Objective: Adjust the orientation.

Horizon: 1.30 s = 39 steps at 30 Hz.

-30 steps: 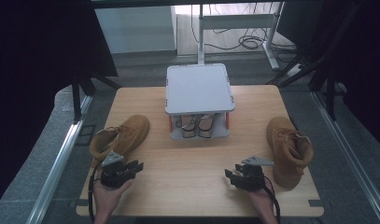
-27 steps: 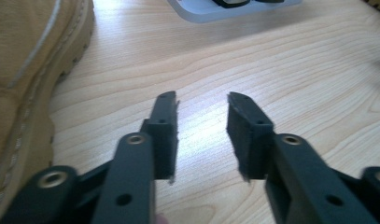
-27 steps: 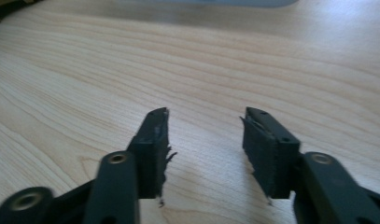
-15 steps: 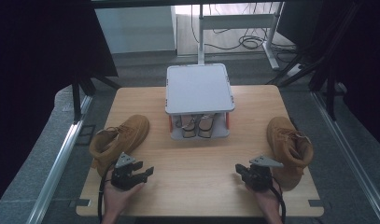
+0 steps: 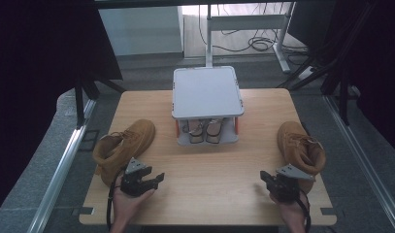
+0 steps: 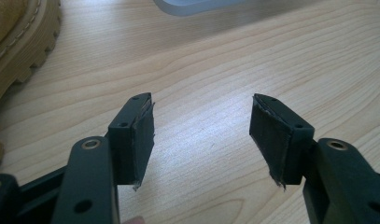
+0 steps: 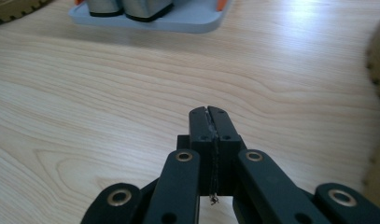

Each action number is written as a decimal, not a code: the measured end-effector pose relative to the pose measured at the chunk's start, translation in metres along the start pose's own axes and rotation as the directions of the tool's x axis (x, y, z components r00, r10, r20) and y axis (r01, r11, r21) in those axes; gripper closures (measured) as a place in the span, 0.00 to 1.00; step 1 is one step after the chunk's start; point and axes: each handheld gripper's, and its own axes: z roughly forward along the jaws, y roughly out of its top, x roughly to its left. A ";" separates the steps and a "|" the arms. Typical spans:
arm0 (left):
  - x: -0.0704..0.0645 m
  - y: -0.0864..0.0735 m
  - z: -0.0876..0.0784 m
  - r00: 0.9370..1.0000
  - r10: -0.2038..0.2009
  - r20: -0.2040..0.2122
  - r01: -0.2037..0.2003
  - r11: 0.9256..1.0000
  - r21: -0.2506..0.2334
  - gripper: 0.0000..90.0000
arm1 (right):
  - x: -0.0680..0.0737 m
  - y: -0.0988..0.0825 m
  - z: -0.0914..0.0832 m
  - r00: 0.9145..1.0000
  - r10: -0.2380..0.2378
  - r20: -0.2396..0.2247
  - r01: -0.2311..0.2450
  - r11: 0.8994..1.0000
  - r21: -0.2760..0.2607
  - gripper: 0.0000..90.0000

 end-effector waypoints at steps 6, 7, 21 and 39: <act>0.002 0.000 -0.003 1.000 -0.012 -0.012 0.012 1.000 -0.016 0.44 | -0.010 -0.004 -0.012 1.000 0.001 0.028 -0.001 1.000 -0.012 0.99; 0.002 0.000 -0.003 1.000 -0.011 -0.012 0.011 1.000 -0.016 0.44 | -0.012 -0.004 -0.015 0.999 -0.002 0.034 0.002 1.000 -0.017 0.99; -0.007 0.001 0.000 1.000 0.008 -0.022 -0.008 1.000 -0.002 0.44 | -0.036 -0.011 -0.027 0.999 -0.002 0.043 0.002 1.000 -0.012 0.99; -0.001 0.000 0.000 1.000 0.001 -0.018 -0.001 1.000 -0.002 0.44 | -0.052 -0.016 -0.038 0.997 -0.008 0.073 0.009 1.000 -0.011 1.00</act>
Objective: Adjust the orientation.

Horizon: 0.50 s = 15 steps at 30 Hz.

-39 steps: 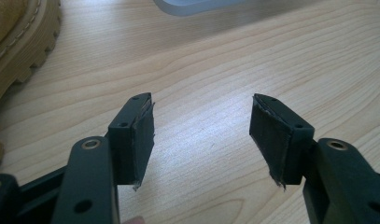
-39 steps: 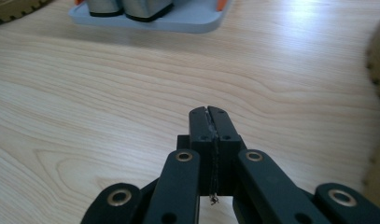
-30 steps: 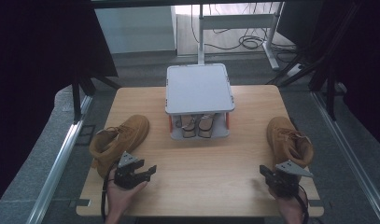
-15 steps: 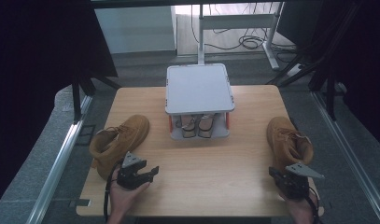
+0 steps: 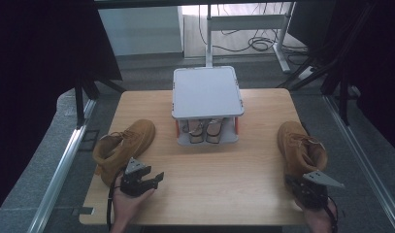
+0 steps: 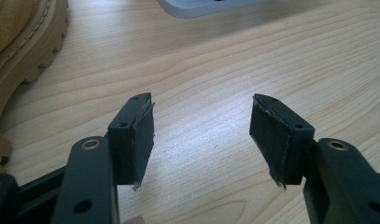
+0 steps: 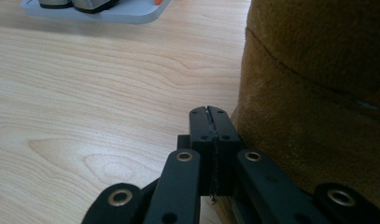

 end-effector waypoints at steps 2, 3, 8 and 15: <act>0.001 0.000 0.000 1.000 -0.001 -0.001 0.001 1.000 0.000 0.44 | -0.001 0.000 -0.001 1.000 -0.002 0.001 0.002 1.000 0.003 1.00; 0.001 0.000 0.000 1.000 -0.004 -0.003 0.004 1.000 0.001 0.44 | -0.002 -0.001 -0.002 1.000 0.003 -0.001 -0.003 1.000 0.003 1.00; 0.002 -0.001 0.001 1.000 -0.007 -0.003 0.007 1.000 0.004 0.44 | -0.009 -0.004 -0.008 1.000 0.015 0.018 -0.014 1.000 -0.002 1.00; 0.002 -0.001 0.002 1.000 -0.008 -0.005 0.008 1.000 0.011 0.44 | -0.021 -0.006 -0.016 0.998 0.034 0.047 -0.033 0.999 -0.007 1.00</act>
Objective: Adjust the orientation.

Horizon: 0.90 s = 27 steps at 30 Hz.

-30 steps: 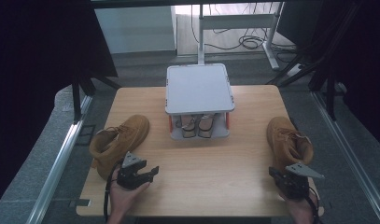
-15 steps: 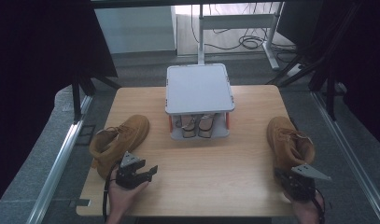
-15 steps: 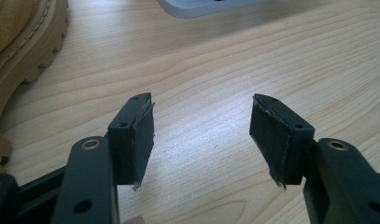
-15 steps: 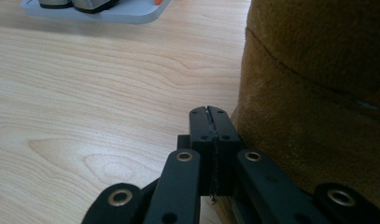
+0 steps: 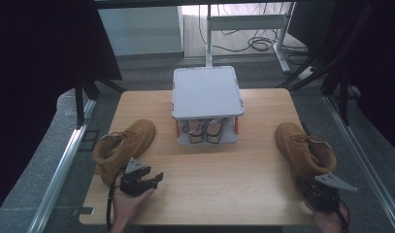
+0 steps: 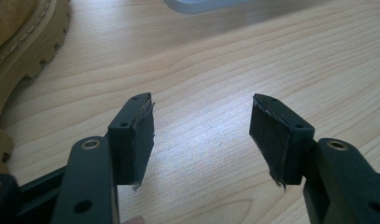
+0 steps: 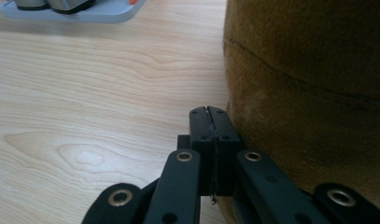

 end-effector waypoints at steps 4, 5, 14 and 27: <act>0.001 0.000 0.000 1.000 0.004 0.000 -0.004 1.000 -0.001 0.44 | -0.009 -0.002 -0.004 1.000 0.021 0.015 -0.021 1.000 -0.010 1.00; 0.001 0.000 0.000 1.000 0.000 -0.001 0.000 1.000 -0.002 0.44 | -0.011 -0.002 -0.006 0.999 0.026 0.022 -0.026 1.000 -0.011 1.00; 0.002 -0.001 0.002 1.000 -0.003 -0.001 0.003 1.000 0.008 0.44 | -0.030 -0.006 -0.014 0.996 0.069 0.053 -0.067 0.997 -0.030 1.00; 0.003 -0.002 0.004 1.000 -0.003 0.004 0.003 1.000 0.017 0.44 | -0.039 -0.008 -0.018 0.993 0.084 0.081 -0.081 0.996 -0.034 1.00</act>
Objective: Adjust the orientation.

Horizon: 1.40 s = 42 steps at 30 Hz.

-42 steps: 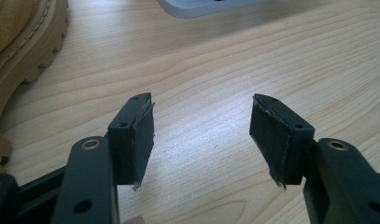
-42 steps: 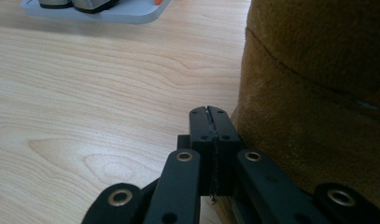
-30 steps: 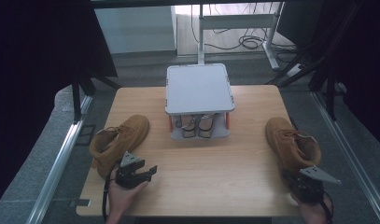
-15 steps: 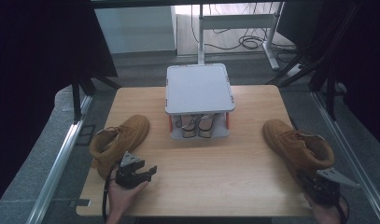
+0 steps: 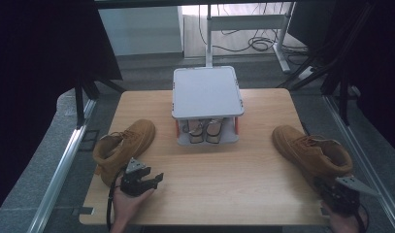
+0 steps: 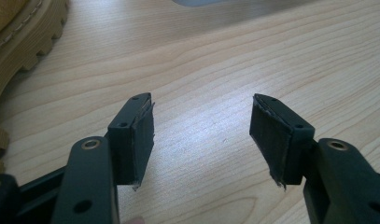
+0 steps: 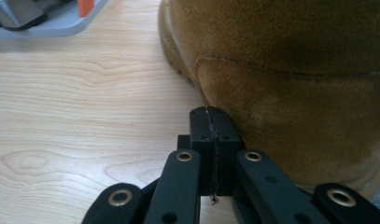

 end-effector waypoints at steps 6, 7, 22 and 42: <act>-0.002 0.001 0.001 1.000 0.005 0.004 -0.005 1.000 0.000 0.44 | 0.011 0.001 0.004 1.000 -0.010 -0.027 0.010 1.000 0.001 1.00; -0.002 0.001 0.001 1.000 0.005 0.004 -0.005 1.000 -0.001 0.44 | 0.015 0.001 0.005 0.999 -0.023 -0.033 0.023 1.000 0.003 1.00; -0.001 0.000 0.001 1.000 0.004 0.000 -0.004 1.000 -0.007 0.44 | 0.072 0.006 0.031 0.974 -0.098 -0.205 0.106 0.994 0.028 0.99; -0.005 0.009 -0.013 1.000 0.025 -0.012 -0.025 0.999 -0.020 0.47 | 0.124 0.010 0.071 0.923 -0.174 -0.344 0.213 0.974 0.080 0.98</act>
